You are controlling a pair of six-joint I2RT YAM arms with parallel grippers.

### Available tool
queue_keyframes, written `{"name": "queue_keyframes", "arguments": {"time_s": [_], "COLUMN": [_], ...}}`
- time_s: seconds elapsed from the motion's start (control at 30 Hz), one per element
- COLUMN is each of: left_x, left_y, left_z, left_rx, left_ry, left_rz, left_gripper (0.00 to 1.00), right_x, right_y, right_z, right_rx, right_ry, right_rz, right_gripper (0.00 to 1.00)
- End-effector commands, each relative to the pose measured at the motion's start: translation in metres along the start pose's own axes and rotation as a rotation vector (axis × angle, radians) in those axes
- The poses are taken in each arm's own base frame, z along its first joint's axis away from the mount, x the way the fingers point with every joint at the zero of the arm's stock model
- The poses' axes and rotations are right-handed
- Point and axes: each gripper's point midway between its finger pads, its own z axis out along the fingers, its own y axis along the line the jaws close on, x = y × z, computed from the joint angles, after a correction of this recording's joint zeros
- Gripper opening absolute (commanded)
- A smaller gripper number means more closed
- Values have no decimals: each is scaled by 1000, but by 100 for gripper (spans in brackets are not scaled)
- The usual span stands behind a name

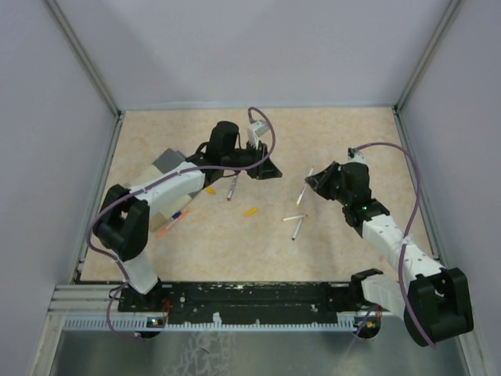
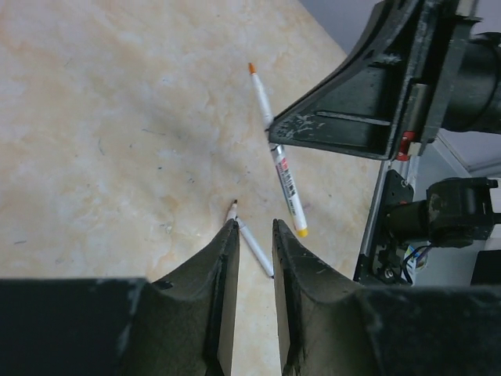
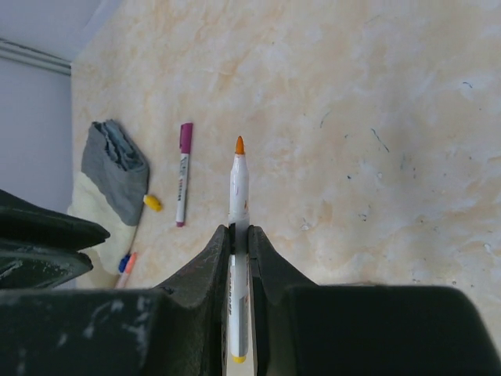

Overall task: Insert the pens into the pen caps
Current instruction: Pick up the pen from the center of the board.

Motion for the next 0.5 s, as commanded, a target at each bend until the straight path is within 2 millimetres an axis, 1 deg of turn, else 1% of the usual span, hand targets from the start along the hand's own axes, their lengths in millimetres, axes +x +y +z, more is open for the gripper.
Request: {"name": "queue_keyframes", "arguments": {"time_s": [0.0,0.1,0.23,0.47], "left_x": [-24,-20,-12,-5], "left_y": [-36,-39,-43,-37], "left_z": [-9,-6,1,8], "left_rx": [70,78,104,94], "left_ry": [-74,-69,-46,-17], "left_rz": [100,93,53,13], "left_gripper": [31,32,32,36], "right_x": [-31,-36,-38,-39], "right_y": [37,46,54,67], "right_z": [-7,-8,-6,-4], "right_rx": [-153,-194,-227,-283], "right_ry": [-119,-137,-132,-115], "right_rz": [59,89,113,149], "right_gripper": [9,9,9,9]}}
